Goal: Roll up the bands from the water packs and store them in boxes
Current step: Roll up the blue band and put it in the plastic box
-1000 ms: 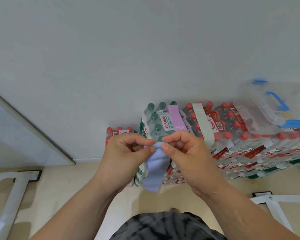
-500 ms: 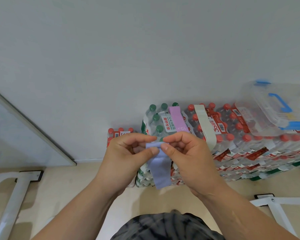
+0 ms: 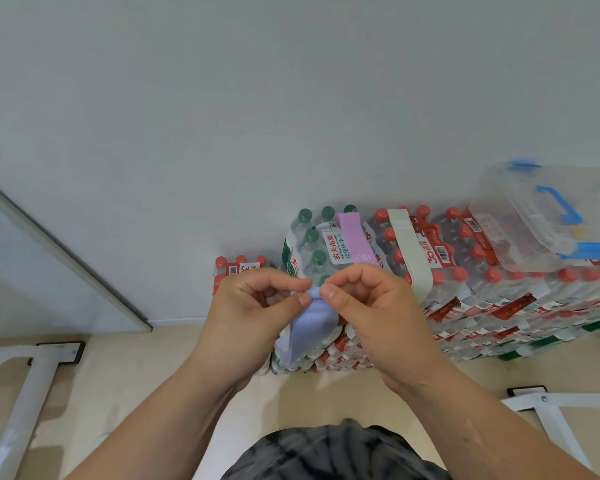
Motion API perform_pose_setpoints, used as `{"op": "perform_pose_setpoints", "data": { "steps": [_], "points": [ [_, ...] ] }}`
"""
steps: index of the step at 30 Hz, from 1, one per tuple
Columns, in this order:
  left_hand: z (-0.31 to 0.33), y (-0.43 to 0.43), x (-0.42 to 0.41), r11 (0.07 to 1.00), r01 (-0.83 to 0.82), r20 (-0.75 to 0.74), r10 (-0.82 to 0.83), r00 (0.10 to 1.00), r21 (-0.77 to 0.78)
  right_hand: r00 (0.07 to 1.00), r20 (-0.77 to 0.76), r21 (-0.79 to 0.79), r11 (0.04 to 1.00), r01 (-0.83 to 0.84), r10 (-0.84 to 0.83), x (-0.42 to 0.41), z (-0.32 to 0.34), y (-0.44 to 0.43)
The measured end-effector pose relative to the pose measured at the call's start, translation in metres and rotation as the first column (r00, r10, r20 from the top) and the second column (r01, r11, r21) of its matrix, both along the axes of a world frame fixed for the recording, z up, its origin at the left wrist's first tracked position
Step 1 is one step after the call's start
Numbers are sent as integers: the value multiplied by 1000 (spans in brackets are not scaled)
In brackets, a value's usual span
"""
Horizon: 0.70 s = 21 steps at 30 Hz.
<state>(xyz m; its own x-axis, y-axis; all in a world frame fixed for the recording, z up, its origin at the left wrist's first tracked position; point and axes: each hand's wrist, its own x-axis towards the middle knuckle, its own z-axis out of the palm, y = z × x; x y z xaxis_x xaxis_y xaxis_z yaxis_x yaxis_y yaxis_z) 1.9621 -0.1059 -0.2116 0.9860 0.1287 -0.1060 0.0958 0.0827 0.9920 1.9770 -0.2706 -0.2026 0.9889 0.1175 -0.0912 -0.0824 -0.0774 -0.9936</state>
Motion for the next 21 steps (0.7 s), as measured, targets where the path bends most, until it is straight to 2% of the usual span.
{"op": "perform_pose_setpoints", "data": {
  "steps": [5,17,21],
  "points": [
    [0,0,-1,998,45,-28,-46,999,-46,999,35,-44,999,14,-13,1,-3,-4],
    [1,-15,-2,998,10,0,-10,1000,56,1000,-3,22,1000,20,-20,-6,-3,-16],
    [7,-27,-2,996,89,-21,-89,996,16,999,20,27,999,40,-40,-6,-6,-28]
  ]
}}
